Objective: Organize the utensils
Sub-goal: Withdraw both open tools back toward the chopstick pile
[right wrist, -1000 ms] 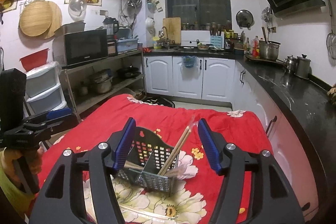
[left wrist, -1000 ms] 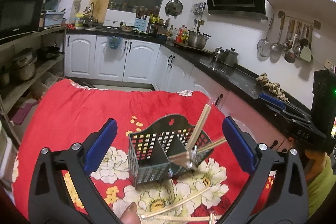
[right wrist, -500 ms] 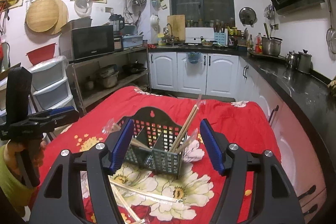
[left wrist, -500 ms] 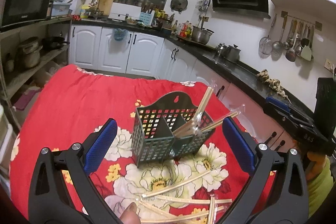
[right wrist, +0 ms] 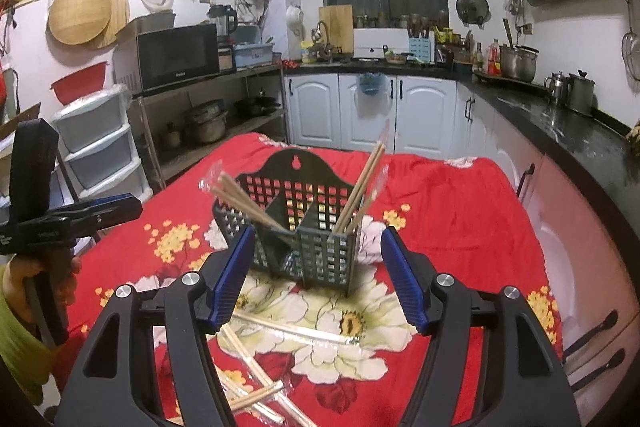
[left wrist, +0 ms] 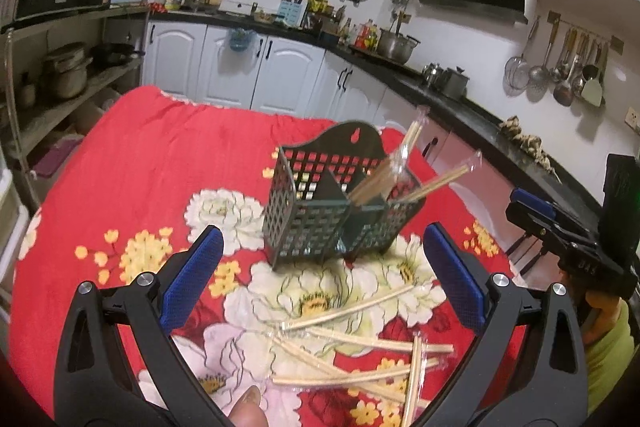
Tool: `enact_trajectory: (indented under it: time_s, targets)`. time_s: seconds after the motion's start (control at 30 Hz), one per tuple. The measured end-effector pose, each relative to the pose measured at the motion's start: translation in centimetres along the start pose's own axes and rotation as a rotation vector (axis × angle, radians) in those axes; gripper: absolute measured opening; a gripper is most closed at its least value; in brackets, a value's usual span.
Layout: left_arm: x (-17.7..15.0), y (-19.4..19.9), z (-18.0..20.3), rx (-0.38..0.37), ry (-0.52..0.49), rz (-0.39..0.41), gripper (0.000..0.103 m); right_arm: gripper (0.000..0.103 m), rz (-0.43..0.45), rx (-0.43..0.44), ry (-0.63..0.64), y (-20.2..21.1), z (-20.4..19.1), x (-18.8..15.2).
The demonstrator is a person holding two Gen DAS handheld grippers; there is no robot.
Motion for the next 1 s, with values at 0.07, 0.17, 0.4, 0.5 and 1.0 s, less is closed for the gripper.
enact_trajectory:
  time_s: [0.07, 0.17, 0.4, 0.5, 1.0]
  targets:
    - [-0.8, -0.2, 0.1, 0.003, 0.0, -0.015, 0.092, 0.063, -0.011, -0.007, 0.002, -0.2, 0.1, -0.8]
    - [-1.8, -0.4, 0.3, 0.006, -0.007, -0.039, 0.092, 0.063, -0.036, -0.008, -0.001, -0.8, 0.2, -1.9]
    - [-4.3, -1.0, 0.3, 0.018, -0.015, -0.092, 0.092, 0.063, -0.081, -0.026, -0.011, -2.0, 1.0, -4.1]
    - [-5.6, -1.4, 0.1, 0.019, -0.006, -0.118, 0.092, 0.063, -0.103, -0.04, -0.016, -2.6, 1.6, -5.1]
    - [-10.8, -2.5, -0.7, 0.012, 0.015, -0.228, 0.092, 0.057, -0.195, -0.138, -0.052, -5.5, 5.6, -8.4]
Point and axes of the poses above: each gripper's, at about its wrist camera, not at the fingertips, and y roughly against the way its jaws point, z to its right, x to its top, the point moved 7 cm from there along -y, roughly the way its jaws point, and after that the axes turned 13 degrees about -y, right-handed, at the moved point
